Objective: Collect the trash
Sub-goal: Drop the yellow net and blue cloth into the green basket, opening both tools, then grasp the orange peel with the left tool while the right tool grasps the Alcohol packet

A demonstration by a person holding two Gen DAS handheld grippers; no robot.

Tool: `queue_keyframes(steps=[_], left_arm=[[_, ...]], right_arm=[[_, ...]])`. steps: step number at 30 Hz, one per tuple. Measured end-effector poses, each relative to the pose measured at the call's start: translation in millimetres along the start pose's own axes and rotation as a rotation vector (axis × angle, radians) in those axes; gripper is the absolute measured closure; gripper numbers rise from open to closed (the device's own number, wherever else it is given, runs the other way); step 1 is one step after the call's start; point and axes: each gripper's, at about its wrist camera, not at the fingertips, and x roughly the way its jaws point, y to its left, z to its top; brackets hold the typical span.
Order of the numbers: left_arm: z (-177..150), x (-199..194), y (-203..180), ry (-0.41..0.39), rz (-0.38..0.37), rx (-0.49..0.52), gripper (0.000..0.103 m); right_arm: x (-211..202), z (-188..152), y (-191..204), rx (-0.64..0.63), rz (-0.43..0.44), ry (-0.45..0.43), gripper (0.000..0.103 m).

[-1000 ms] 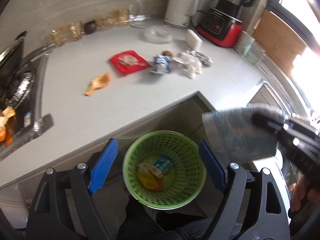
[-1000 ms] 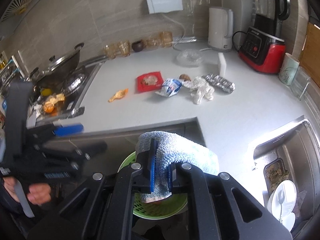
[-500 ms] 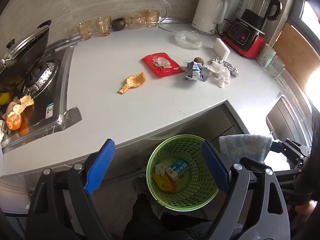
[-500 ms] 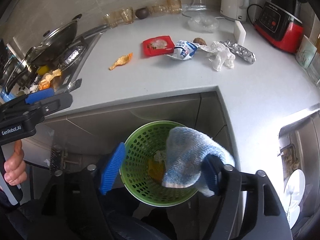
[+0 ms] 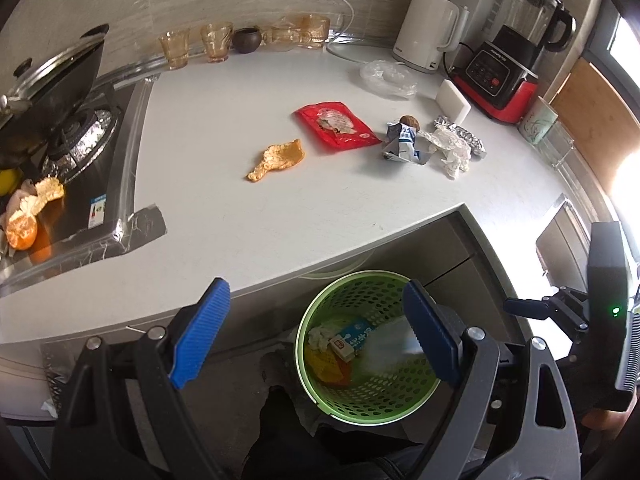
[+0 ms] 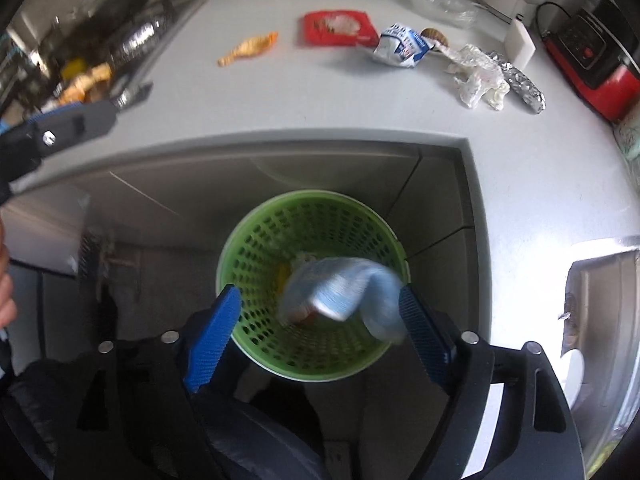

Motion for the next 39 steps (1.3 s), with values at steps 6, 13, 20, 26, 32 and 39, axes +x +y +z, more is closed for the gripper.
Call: queue_keyframes(steps=[6, 13, 20, 26, 32, 39], left_arm=[[2.9, 8.3, 16.2, 0.005, -0.001, -0.037, 0.019], [34.9, 25.3, 37.1, -0.025, 0.017, -0.016, 0.019], [77.2, 58.2, 45.7, -0.031, -0.016, 0.056, 0.019], [110.5, 108.0, 45.8, -0.007, -0.029, 0.148, 0.019], [126.8, 150.4, 38.8, 0.021, -0.032, 0.197, 0.019], [128.4, 177.5, 34.0, 0.048, -0.038, 0.259, 0.029]], right_arm=[[-17.8, 7.7, -5.6, 0.043, 0.012, -0.094, 0.020], [-58.8, 27.1, -21.3, 0.174, -0.006, -0.325, 0.005], [-58.0, 56.4, -37.0, 0.294, -0.043, -0.372, 0.002], [-46.2, 76.5, -42.1, 0.381, -0.078, -0.362, 0.002], [-30.1, 93.3, -47.9, 0.449, -0.106, -0.317, 0.002], [-17.6, 98.9, -53.3, 0.501, -0.123, -0.281, 0.002]])
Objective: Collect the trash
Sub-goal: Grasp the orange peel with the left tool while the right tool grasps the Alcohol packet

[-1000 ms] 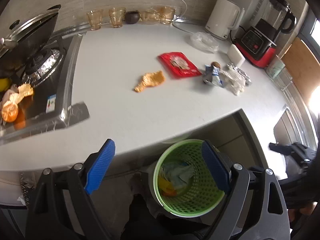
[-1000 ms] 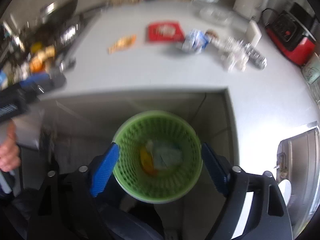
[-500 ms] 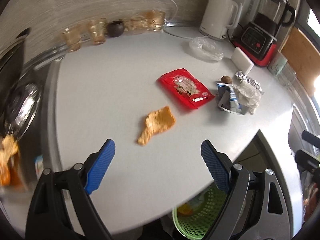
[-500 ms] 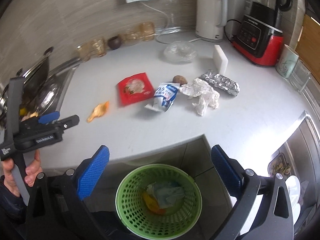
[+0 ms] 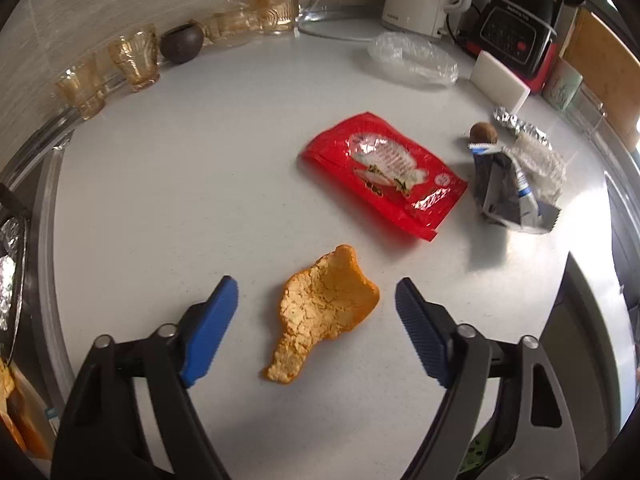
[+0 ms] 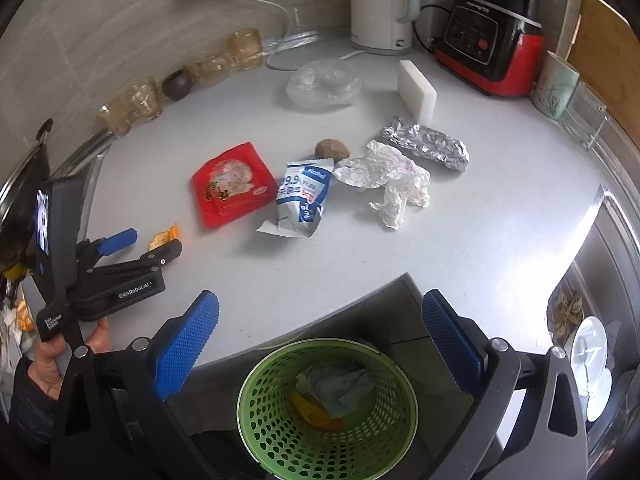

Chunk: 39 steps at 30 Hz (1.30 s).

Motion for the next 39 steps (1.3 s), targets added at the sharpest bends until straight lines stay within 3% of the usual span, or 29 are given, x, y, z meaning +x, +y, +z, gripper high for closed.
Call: queue_keyframes(steps=[6, 8, 12, 14, 17, 26, 32, 39], left_arm=[[0.0, 7.3, -3.4, 0.007, 0.001, 0.021, 0.046], [0.8, 6.2, -4.1, 0.001, -0.002, 0.029, 0.056], [3.3, 4.0, 4.7, -0.014, -0.057, -0.001, 0.068], [4.1, 0.4, 10.1, -0.028, -0.088, -0.007, 0.080], [5.5, -0.9, 13.7, -0.036, -0.124, -0.011, 0.090], [8.1, -8.8, 15.6, -0.050, -0.163, 0.019, 0.095], [18.0, -44.1, 17.9, -0.117, -0.220, 0.020, 0.095], [23.0, -61.9, 11.6, -0.137, -0.276, 0.022, 0.095]], right_arm=[[6.6, 2.4, -1.2, 0.013, -0.016, 0.012, 0.002], [8.2, 3.8, -0.6, 0.013, -0.016, 0.015, 0.002], [11.4, 6.2, 1.9, 0.010, -0.016, 0.018, 0.002], [14.6, 7.4, 2.4, 0.011, -0.015, 0.022, 0.002], [19.7, 9.6, 3.7, 0.020, -0.008, 0.027, 0.002], [35.9, 16.7, 8.2, 0.059, -0.001, 0.033, 0.002], [55.8, 32.9, 11.9, 0.087, -0.005, 0.016, 0.003], [93.5, 52.9, 23.7, 0.081, -0.039, 0.036, 0.016]])
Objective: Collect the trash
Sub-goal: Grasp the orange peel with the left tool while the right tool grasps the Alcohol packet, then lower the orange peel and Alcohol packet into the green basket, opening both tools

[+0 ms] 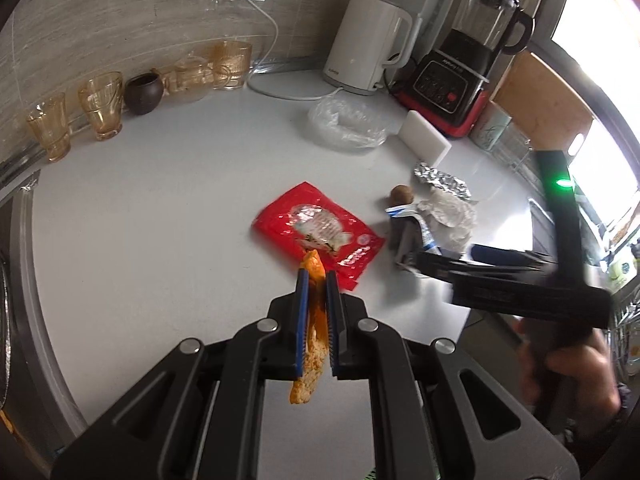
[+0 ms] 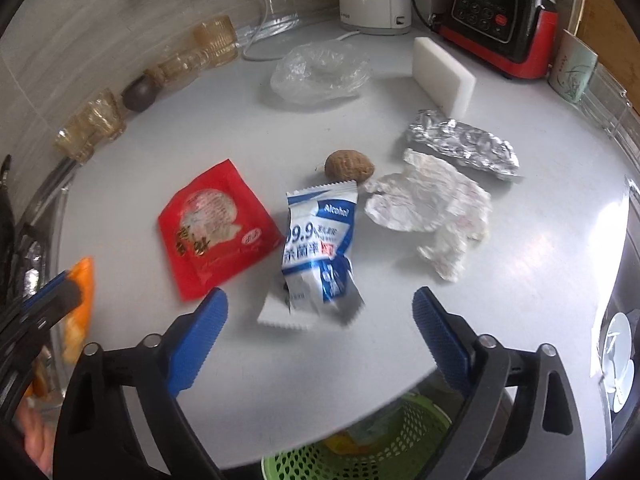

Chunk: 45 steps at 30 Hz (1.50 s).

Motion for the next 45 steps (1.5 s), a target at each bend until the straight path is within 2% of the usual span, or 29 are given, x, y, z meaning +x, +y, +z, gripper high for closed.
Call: queue_keyframes(steps=[3, 6, 7, 15, 21, 28, 31, 36, 42, 45], left_arm=[[-2.8, 0.1, -2.9, 0.008, -0.012, -0.002, 0.095], [-7.2, 2.1, -6.9, 0.024, -0.026, 0.005, 0.095], [-8.3, 2.1, -8.1, 0.026, -0.026, 0.007, 0.095], [-19.2, -7.8, -23.0, 0.023, -0.033, 0.029, 0.095], [-35.3, -28.9, -51.6, 0.020, -0.032, 0.075, 0.095], [-71.7, -47.5, -101.6, 0.044, -0.052, 0.064, 0.095], [-91.1, -43.5, -125.3, 0.089, -0.072, 0.045, 0.095], [-129.9, -20.0, -164.1, 0.186, -0.061, 0.037, 0.095], [-165.8, 20.5, -182.5, 0.301, -0.077, -0.033, 0.094], [-185.4, 51.7, -184.3, 0.388, -0.062, -0.070, 0.089]], right_arm=[[15.7, 5.0, 2.9, -0.005, -0.027, 0.024, 0.035], [26.6, 6.3, 0.7, 0.007, -0.027, 0.058, 0.071], [27.9, 5.3, -0.5, 0.011, -0.022, 0.066, 0.076], [3.3, -14.6, -4.1, -0.016, 0.017, 0.056, 0.081], [-53.2, -42.8, -9.1, -0.066, 0.062, 0.001, 0.081], [-110.4, -89.6, -39.2, -0.102, 0.101, -0.023, 0.081], [-129.8, -111.8, -63.7, -0.095, 0.106, -0.025, 0.081], [-150.1, -149.2, -96.8, -0.088, 0.123, -0.012, 0.080], [-160.7, -183.7, -128.8, -0.082, 0.124, 0.013, 0.080], [-160.6, -194.0, -140.3, -0.077, 0.122, 0.028, 0.080]])
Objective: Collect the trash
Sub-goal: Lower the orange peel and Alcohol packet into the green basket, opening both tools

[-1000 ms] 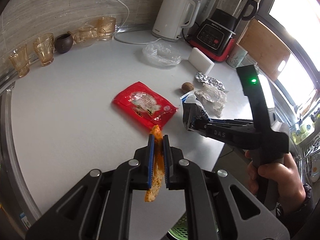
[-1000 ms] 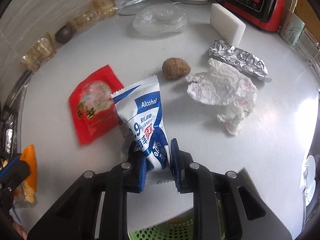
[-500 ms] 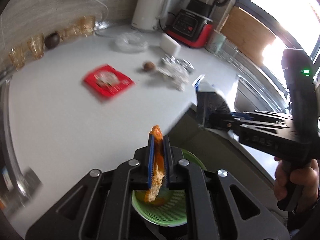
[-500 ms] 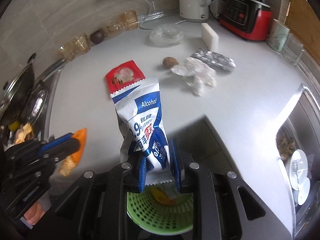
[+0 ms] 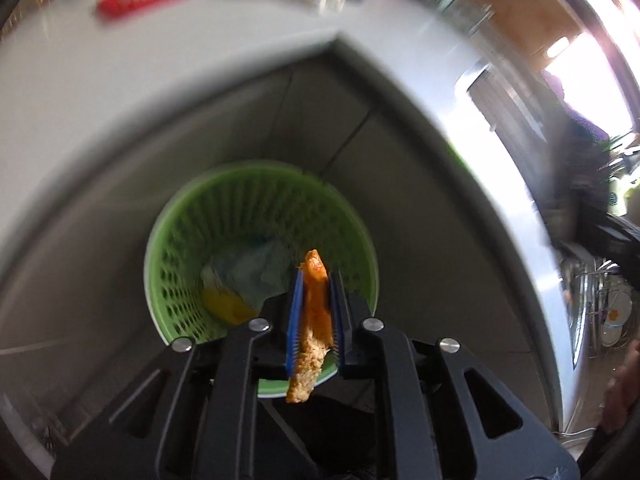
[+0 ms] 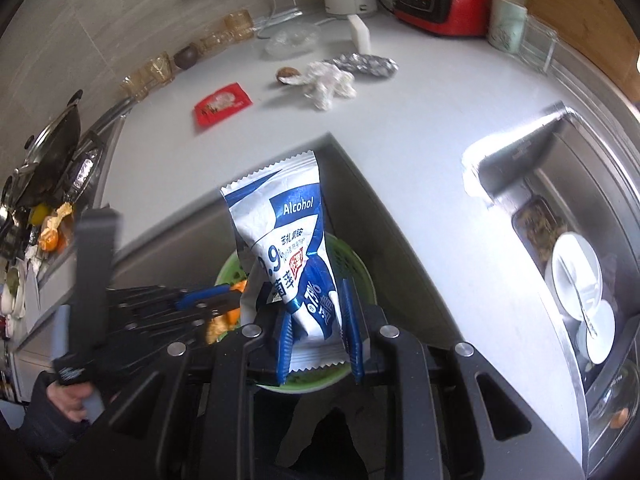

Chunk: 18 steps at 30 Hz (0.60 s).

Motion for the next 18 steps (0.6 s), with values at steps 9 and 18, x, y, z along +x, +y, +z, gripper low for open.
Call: queue_keyframes(steps=[9, 18], left_arm=[[-13.9, 22.2, 2.3, 0.002, 0.064, -0.065, 0.050], [-15.5, -42.6, -1.8, -0.134, 0.201, -0.100, 0.027]], right_arm=[[4.9, -17.0, -16.4, -0.016, -0.005, 0.039, 0.079], [5.4, -11.5, -7.8, -0.082, 0.044, 0.022, 0.079]])
